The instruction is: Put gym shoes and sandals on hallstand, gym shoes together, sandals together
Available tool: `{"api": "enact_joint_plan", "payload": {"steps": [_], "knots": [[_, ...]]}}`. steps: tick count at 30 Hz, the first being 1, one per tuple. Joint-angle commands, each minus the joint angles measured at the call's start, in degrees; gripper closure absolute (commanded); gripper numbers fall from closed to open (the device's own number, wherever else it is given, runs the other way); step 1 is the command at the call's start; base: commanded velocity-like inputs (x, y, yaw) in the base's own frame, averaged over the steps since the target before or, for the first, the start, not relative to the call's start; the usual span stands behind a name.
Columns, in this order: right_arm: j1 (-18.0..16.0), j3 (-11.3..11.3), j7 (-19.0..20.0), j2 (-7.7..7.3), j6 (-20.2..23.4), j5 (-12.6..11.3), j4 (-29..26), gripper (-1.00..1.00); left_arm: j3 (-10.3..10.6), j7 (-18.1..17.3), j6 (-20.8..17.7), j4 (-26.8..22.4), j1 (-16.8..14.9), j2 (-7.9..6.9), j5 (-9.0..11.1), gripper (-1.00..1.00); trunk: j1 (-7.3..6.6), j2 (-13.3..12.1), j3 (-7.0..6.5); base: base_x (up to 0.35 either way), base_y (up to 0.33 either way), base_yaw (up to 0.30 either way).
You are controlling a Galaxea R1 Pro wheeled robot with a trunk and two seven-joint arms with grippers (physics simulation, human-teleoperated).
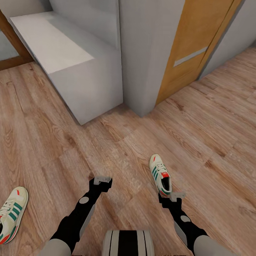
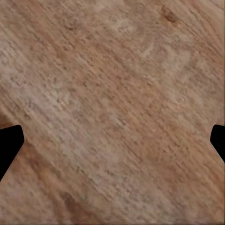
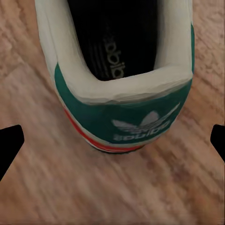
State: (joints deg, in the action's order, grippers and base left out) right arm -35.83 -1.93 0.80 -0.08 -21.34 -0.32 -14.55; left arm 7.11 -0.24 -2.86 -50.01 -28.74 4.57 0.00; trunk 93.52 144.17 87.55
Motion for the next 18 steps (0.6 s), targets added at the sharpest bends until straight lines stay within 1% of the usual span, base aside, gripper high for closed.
{"api": "enact_joint_plan", "payload": {"steps": [1,7,12,17,18], "knots": [[0.0,-0.2,0.1,0.01,-0.2,0.0,0.0,-1.00,0.0,0.0,-0.3,-0.1,0.0,0.00,0.0,-1.00,-0.01,0.0,0.13,0.000,0.000,0.000],[0.0,-0.2,0.1,0.04,-0.2,0.0,0.0,-1.00,0.0,0.0,-0.3,-0.1,0.0,0.00,0.0,-1.00,-0.01,0.0,0.66,0.000,0.000,0.000],[0.0,-0.2,0.1,0.03,-0.2,0.0,0.0,-1.00,0.0,0.0,-0.3,-0.1,0.0,0.00,0.0,-1.00,-0.01,0.0,0.83,0.000,0.000,0.000],[0.0,-0.2,0.1,0.00,-0.2,0.0,0.0,-1.00,0.0,0.0,-0.3,-0.1,0.0,0.00,0.0,-1.00,0.12,0.1,1.99,0.000,0.000,0.000],[0.0,-0.2,0.1,0.00,-0.2,0.0,0.0,-1.00,0.0,0.0,-0.3,-0.1,0.0,0.00,0.0,-1.00,0.12,0.1,2.00,0.000,0.000,0.000]]}}
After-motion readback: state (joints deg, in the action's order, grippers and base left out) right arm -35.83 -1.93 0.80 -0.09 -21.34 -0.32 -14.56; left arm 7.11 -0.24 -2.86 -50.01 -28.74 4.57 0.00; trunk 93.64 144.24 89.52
